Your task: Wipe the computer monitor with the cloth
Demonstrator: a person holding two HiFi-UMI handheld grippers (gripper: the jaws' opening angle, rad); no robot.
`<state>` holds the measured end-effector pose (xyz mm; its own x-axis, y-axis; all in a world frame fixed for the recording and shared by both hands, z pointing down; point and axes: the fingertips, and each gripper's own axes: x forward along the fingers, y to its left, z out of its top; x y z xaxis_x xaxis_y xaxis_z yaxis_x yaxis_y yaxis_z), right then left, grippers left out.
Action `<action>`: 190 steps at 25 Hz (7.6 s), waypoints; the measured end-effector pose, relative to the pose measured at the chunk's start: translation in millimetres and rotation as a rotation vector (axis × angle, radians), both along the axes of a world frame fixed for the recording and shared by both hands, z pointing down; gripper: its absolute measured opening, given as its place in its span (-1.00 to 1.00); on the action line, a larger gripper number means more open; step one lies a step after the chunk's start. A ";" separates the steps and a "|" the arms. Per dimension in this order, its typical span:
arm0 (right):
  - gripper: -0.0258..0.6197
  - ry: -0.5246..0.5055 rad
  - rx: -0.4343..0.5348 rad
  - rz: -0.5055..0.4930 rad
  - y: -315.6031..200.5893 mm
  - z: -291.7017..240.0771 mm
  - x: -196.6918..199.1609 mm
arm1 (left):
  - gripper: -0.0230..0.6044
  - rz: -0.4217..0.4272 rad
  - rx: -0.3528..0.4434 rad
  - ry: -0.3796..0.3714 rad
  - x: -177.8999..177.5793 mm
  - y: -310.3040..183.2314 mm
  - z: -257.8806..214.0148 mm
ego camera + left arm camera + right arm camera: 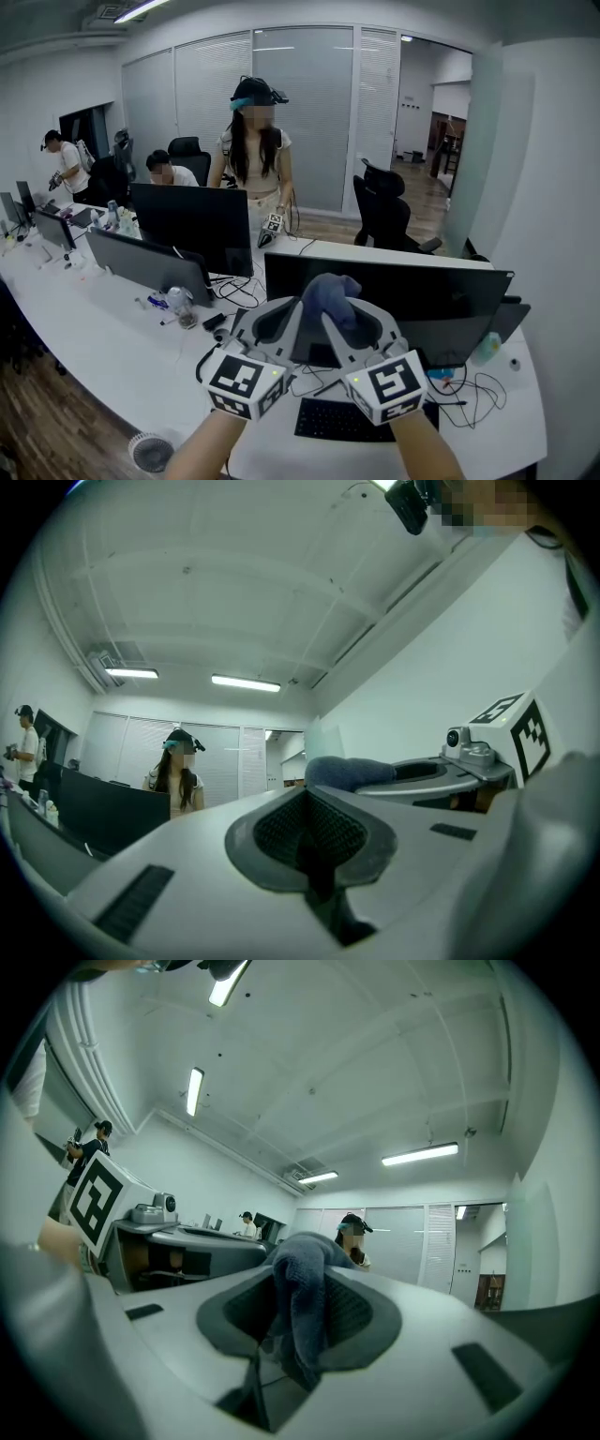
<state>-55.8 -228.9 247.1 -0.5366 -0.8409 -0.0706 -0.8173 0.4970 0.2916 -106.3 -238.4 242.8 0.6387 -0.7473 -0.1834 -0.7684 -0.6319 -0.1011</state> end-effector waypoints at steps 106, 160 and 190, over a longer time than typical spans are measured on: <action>-0.54 0.352 -0.122 0.049 -133.2 -5.3 45.4 | -0.91 -0.087 -0.122 0.001 82.1 -71.0 22.1; -0.54 0.295 -0.180 0.076 -106.0 -7.2 204.5 | -0.91 -0.053 -0.120 0.013 238.4 -35.6 15.7; -0.54 0.299 -0.174 0.165 -94.3 -8.3 289.3 | -0.91 0.015 -0.113 0.001 306.9 -22.6 17.2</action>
<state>233.5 -323.2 238.8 -0.3679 -0.9034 0.2201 -0.7822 0.4287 0.4521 200.6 -261.1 260.0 0.6497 -0.7537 -0.0992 -0.7589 -0.6506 -0.0278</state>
